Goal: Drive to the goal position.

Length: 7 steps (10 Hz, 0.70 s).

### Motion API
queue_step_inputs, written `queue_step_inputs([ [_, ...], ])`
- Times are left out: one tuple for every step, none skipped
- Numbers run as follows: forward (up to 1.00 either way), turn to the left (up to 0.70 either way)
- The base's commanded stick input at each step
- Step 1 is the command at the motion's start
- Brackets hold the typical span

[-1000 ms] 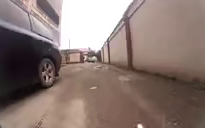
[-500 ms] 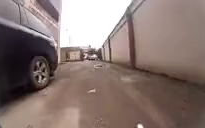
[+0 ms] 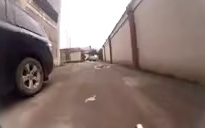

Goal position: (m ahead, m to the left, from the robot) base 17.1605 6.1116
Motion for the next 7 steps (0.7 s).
queue_step_inputs([
  [0.7, 0.0],
  [0.7, 0.35],
  [0.7, 0.35],
  [0.7, 0.2],
  [0.7, 0.0],
  [0.7, 0.0],
  [0.7, 0.0],
])
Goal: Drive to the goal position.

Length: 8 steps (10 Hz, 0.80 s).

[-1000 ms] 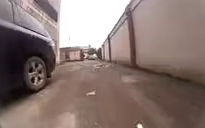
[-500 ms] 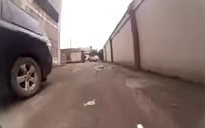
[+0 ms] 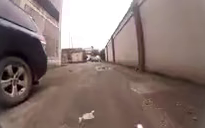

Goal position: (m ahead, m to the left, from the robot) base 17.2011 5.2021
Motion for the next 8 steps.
queue_step_inputs([
  [0.7, 0.0],
  [0.7, 0.22],
  [0.7, 0.25],
  [0.7, 0.02],
  [0.7, 0.0],
  [0.7, 0.0],
  [0.7, 0.0],
  [0.7, 0.0],
])
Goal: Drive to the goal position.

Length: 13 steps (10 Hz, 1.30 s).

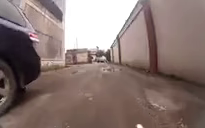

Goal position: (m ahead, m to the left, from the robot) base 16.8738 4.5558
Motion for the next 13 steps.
queue_step_inputs([
  [0.7, 0.0],
  [0.7, 0.0],
  [0.7, 0.0],
  [0.7, 0.0],
  [0.7, 0.0],
  [0.7, 0.0],
  [0.7, 0.0],
  [0.7, 0.0],
  [0.7, 0.0],
  [0.7, 0.0],
  [0.7, 0.0],
  [0.7, 0.0],
  [0.7, 0.0],
])
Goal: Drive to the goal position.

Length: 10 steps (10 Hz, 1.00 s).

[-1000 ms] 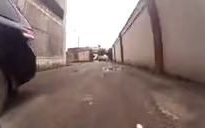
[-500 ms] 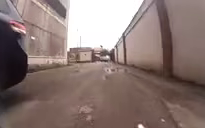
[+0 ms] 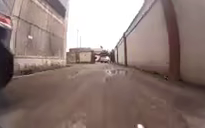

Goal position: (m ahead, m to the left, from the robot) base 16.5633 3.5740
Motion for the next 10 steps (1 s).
queue_step_inputs([
  [0.7, 0.0],
  [0.7, 0.0],
  [0.7, 0.0],
  [0.7, 0.0],
  [0.7, 0.0],
  [0.7, 0.0],
  [0.7, 0.35],
  [0.7, 0.35],
  [0.7, 0.14],
  [0.7, 0.0],
])
